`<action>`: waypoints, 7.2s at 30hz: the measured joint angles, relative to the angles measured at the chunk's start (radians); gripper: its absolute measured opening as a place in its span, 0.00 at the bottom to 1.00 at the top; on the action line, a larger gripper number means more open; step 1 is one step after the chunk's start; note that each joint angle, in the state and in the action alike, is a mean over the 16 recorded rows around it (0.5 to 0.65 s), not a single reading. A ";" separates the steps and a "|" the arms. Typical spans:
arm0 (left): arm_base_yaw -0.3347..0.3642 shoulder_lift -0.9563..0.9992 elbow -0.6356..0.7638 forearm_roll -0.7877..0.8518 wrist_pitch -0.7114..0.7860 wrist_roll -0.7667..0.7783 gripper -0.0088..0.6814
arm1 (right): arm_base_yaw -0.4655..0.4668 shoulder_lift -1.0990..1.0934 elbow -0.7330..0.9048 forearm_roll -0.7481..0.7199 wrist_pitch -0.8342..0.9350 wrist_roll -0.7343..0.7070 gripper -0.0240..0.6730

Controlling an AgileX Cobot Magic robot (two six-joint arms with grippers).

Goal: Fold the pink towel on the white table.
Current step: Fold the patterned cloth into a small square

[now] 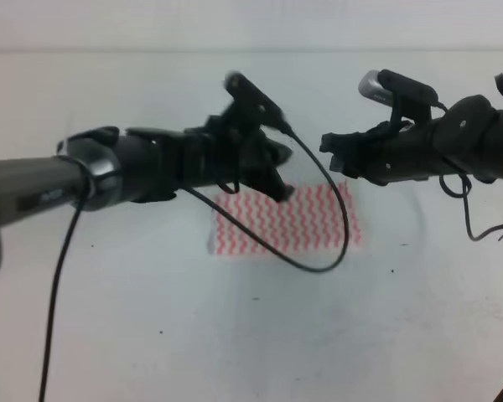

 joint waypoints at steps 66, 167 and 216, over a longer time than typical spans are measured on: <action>0.023 -0.092 0.160 0.131 -0.028 -0.297 0.01 | -0.069 0.170 -0.165 -0.050 0.237 0.003 0.01; 0.063 -0.135 0.159 0.851 0.106 -1.027 0.01 | -0.025 -0.051 -0.037 -0.069 0.369 -0.050 0.01; 0.064 -0.160 0.159 0.858 0.109 -1.027 0.01 | -0.001 0.035 -0.037 -0.202 0.395 0.034 0.01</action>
